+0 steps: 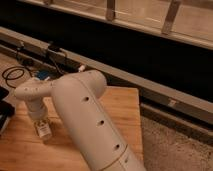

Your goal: Place the bottle in the ceramic bowl

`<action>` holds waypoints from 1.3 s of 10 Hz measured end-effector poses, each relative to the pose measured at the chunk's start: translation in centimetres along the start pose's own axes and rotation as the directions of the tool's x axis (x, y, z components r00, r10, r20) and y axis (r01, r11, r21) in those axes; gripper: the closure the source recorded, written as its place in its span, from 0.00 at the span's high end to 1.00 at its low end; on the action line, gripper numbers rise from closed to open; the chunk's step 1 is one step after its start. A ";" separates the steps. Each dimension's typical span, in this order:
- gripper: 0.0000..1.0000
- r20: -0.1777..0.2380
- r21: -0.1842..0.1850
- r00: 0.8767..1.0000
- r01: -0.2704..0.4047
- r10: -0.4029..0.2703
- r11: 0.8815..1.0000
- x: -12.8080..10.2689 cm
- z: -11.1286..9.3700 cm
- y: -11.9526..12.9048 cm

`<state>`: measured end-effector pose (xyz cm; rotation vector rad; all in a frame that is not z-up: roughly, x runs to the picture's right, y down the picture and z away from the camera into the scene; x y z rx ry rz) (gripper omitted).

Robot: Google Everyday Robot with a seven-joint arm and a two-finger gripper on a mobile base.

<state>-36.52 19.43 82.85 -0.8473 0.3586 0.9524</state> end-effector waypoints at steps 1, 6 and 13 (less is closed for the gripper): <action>0.00 0.036 0.007 0.999 -0.005 0.005 1.000 -0.3 -1.2 -1.0; 0.00 0.090 0.011 0.996 -0.016 0.015 1.000 -1.1 -4.3 -3.0; 0.00 0.140 0.058 0.986 -0.097 0.088 0.994 -1.6 -10.3 -6.1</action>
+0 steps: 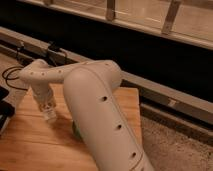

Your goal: Place the bottle in the ceramic bowl

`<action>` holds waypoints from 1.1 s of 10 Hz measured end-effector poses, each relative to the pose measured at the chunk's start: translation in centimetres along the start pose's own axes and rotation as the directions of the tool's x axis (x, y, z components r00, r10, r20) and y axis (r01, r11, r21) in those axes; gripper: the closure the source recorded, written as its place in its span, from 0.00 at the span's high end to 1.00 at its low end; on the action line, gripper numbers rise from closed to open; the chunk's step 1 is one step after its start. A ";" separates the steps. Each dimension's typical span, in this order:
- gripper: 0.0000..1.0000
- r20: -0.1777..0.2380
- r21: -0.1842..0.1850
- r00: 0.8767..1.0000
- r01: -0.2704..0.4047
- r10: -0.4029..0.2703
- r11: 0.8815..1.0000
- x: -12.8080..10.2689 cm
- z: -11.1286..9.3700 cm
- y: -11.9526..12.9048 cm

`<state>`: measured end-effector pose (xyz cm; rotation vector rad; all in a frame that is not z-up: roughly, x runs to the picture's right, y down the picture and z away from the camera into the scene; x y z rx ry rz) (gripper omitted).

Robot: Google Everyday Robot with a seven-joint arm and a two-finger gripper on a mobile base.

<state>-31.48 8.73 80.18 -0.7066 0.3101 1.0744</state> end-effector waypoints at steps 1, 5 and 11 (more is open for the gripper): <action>0.00 0.015 0.014 1.000 -0.024 0.024 1.000 0.7 -1.8 -1.5; 0.00 0.112 -0.041 0.983 -0.141 0.145 0.989 6.4 -5.4 -9.0; 0.00 0.133 -0.154 0.967 -0.194 0.215 0.969 9.5 -1.1 -12.0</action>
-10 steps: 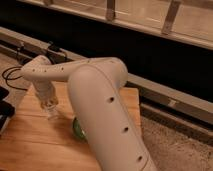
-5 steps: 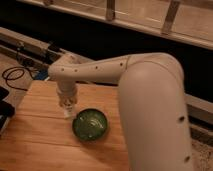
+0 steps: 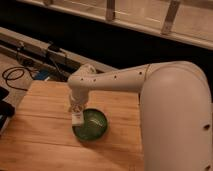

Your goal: Place the bottle in the ceramic bowl

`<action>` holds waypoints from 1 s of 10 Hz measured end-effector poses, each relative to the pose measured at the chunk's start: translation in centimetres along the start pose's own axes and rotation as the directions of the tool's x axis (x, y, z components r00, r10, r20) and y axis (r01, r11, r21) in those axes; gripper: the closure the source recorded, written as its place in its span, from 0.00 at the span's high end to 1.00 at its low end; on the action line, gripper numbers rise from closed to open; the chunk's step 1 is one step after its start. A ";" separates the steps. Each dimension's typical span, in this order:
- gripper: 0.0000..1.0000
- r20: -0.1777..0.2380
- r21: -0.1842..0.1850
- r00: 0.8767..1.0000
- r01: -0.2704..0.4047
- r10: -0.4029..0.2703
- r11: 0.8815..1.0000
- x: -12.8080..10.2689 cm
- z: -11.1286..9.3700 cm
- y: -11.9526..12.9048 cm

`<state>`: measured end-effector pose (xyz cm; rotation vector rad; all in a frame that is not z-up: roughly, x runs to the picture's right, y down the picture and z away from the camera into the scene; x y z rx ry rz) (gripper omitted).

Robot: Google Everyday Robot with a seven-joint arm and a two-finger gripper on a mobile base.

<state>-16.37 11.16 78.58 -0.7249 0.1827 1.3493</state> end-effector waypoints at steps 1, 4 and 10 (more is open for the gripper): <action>0.00 -0.004 -0.009 1.000 -0.023 0.023 1.000 0.0 1.1 0.1; 0.00 0.017 -0.035 0.994 -0.106 0.107 0.994 1.7 1.1 -2.2; 0.30 0.024 -0.040 0.993 -0.111 0.112 0.993 2.2 0.9 -2.5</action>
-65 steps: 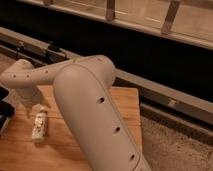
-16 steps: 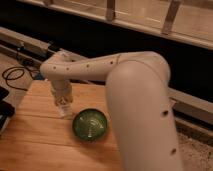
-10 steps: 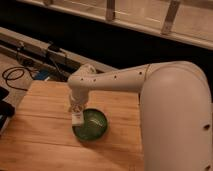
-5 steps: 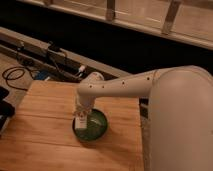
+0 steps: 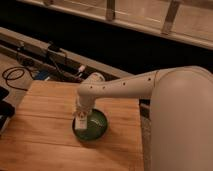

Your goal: Place the bottle in the ceramic bowl

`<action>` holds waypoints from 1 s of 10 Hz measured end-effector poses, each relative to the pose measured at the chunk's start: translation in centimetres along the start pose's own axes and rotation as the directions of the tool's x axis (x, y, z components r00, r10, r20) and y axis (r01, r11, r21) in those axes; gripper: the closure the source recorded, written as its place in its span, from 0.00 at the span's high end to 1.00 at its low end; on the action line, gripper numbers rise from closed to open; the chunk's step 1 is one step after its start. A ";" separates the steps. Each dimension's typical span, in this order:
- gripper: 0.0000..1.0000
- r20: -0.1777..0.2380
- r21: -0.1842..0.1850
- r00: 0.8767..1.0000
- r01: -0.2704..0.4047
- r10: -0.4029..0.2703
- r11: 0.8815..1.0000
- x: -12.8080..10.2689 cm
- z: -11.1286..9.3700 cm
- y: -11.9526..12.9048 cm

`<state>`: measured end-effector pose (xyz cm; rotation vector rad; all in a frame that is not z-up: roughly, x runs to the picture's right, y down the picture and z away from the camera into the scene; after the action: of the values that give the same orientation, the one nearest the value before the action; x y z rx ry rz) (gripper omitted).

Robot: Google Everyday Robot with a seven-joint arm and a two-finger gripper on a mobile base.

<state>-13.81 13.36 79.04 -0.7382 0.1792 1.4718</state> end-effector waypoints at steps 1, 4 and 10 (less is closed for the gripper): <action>0.38 0.000 0.000 1.000 0.000 0.000 1.000 0.0 0.0 0.0; 0.70 -0.001 0.000 1.000 0.001 -0.001 1.000 0.0 0.0 0.0; 0.80 -0.001 0.000 1.000 0.000 0.000 1.000 0.0 0.0 0.0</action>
<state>-13.79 13.38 79.06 -0.7384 0.1799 1.4717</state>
